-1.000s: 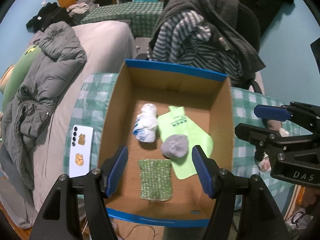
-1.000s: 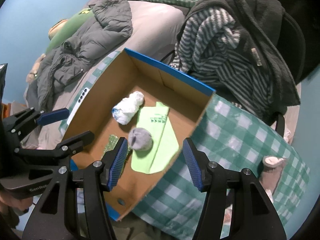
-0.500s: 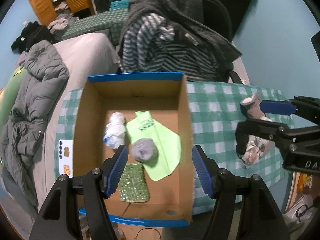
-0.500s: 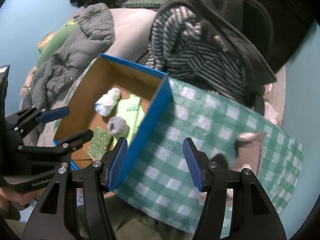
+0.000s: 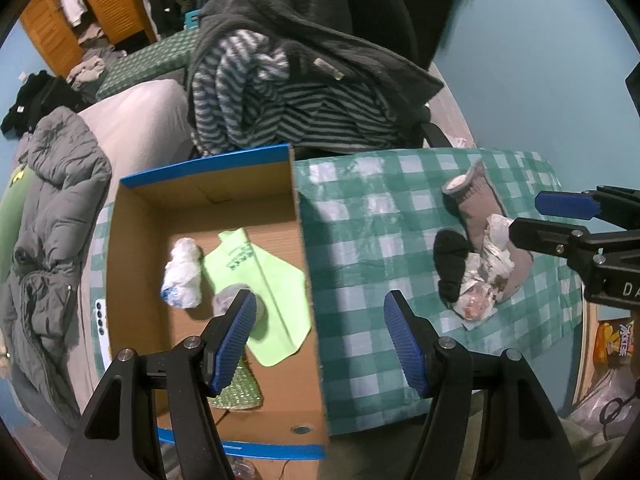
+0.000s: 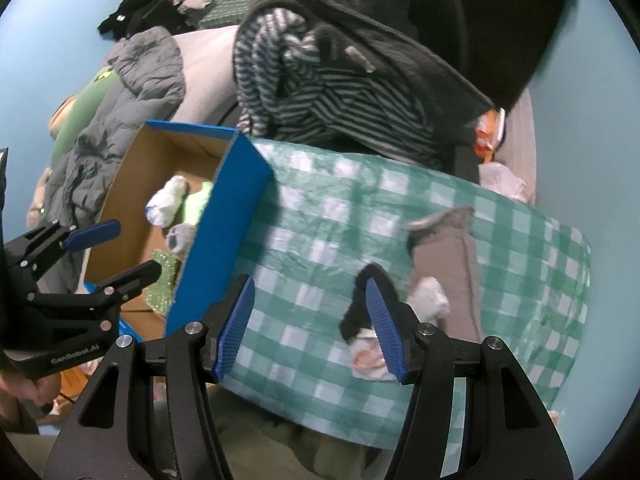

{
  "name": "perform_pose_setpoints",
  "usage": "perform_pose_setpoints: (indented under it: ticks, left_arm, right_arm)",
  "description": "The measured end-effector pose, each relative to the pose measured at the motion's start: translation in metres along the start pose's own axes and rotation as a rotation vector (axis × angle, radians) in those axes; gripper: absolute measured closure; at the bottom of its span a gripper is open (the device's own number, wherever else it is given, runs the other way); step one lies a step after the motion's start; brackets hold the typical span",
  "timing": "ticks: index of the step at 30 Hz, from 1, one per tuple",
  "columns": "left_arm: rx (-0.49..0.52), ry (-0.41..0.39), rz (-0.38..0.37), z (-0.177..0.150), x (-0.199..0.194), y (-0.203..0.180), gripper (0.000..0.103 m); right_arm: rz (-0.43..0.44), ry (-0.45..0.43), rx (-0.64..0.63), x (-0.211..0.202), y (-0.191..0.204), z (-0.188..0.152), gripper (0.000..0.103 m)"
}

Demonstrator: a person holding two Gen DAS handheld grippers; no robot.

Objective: Organize soft objects
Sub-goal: 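Move both tools back over the black sock and white plastic bag bundle, then grasp the white plastic bag bundle with the right tool while the left tool grasps the black sock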

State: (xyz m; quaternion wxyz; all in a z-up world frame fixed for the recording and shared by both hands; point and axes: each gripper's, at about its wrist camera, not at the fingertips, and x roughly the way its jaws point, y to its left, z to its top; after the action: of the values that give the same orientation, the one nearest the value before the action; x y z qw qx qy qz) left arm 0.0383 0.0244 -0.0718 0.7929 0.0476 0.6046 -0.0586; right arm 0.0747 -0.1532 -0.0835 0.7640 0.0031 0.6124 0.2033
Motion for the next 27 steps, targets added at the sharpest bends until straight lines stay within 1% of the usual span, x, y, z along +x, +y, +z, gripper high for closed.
perform_pose_setpoints:
  ticks: [8, 13, 17, 27]
  left_arm:
    - [0.044, 0.027, -0.029, 0.005, 0.015, -0.031, 0.035]
    - [0.075, 0.046, -0.041, 0.006, 0.024, -0.048, 0.035]
    - [0.087, 0.071, -0.051, 0.006, 0.036, -0.059, 0.035]
    - [0.103, 0.121, -0.055, 0.006, 0.068, -0.081, 0.035]
  right_arm:
    - [-0.044, 0.01, 0.096, -0.002, -0.05, -0.019, 0.044]
    - [-0.057, 0.021, 0.141, 0.005, -0.072, -0.032, 0.044]
    - [-0.064, 0.04, 0.161, 0.016, -0.084, -0.041, 0.044]
    - [-0.046, 0.072, 0.168, 0.046, -0.094, -0.052, 0.044]
